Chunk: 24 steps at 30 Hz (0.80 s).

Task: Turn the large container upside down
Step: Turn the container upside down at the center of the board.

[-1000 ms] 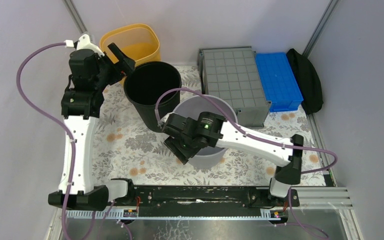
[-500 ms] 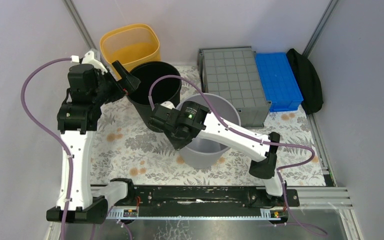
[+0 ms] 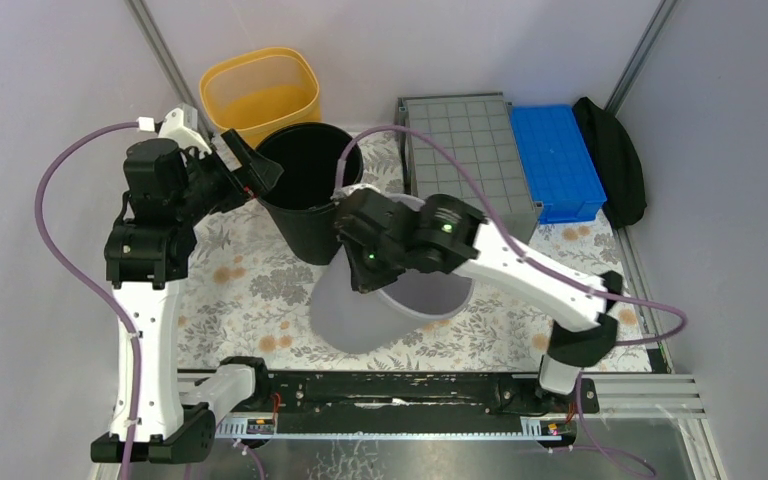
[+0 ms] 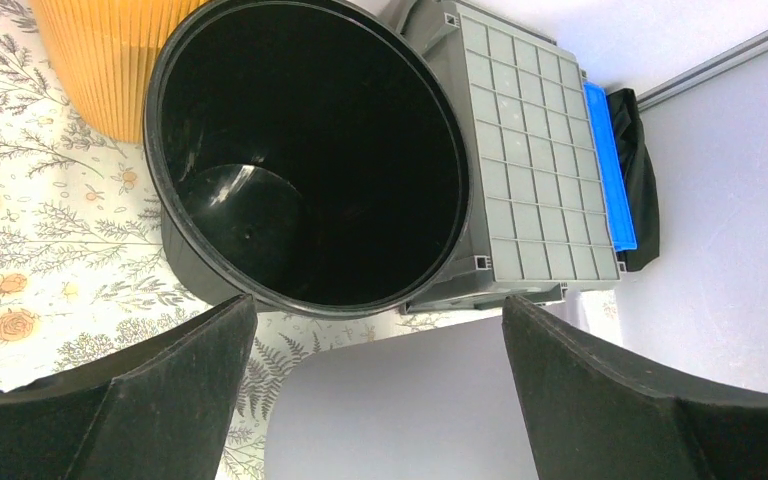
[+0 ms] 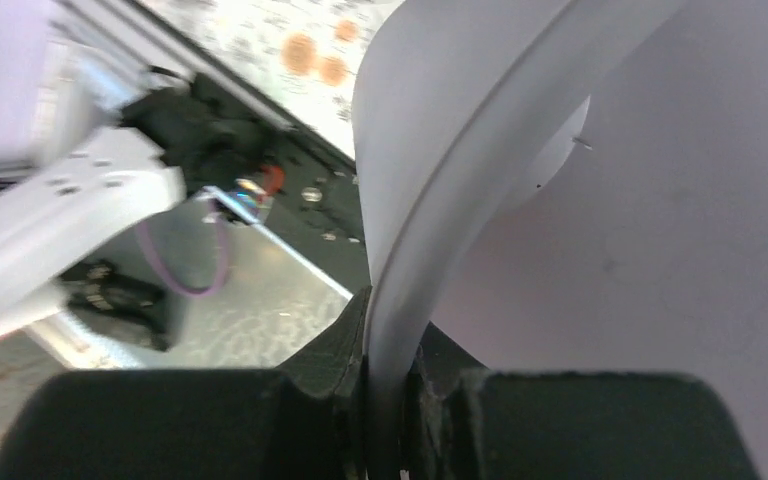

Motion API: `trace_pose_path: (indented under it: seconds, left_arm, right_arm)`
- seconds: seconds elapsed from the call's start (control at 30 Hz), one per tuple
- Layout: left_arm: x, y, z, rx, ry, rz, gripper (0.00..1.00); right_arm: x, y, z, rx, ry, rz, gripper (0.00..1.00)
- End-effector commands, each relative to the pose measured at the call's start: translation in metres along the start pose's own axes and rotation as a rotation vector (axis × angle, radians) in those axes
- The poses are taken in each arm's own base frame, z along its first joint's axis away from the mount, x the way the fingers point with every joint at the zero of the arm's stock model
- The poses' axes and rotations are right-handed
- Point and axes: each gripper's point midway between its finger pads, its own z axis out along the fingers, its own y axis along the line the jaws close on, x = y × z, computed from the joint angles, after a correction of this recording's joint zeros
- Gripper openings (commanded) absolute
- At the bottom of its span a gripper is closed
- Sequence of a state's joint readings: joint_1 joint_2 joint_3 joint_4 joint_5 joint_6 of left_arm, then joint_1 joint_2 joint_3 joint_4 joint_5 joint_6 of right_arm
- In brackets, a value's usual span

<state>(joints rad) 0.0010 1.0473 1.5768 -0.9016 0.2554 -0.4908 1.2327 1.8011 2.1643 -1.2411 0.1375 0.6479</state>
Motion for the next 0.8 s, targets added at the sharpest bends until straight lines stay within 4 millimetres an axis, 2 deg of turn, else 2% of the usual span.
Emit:
trace_pose_path:
  seconds: [0.0, 0.17, 0.33, 0.53, 0.77]
  left_arm:
    - [-0.001, -0.005, -0.013, 0.024, -0.02, 0.013, 1.0]
    - [0.0, -0.005, -0.014, 0.024, -0.026, -0.001, 1.0]
    - [-0.011, -0.009, -0.02, 0.016, -0.05, 0.006, 1.0]
    - [-0.022, -0.022, -0.028, 0.046, -0.065, -0.007, 1.0]
    - [-0.021, -0.033, -0.032, 0.096, -0.059, -0.05, 1.0]
  right_arm:
    - [-0.04, 0.023, -0.068, -0.25, -0.237, 0.125, 0.0]
    - [-0.052, 0.021, -0.105, -0.434, -0.392, 0.235, 0.0]
    - [-0.05, 0.009, -0.136, -0.637, -0.519, 0.327, 0.0]
    - [-0.048, 0.003, -0.149, -0.769, -0.584, 0.377, 0.0]
    - [-0.048, -0.003, -0.148, -0.905, -0.594, 0.463, 0.0]
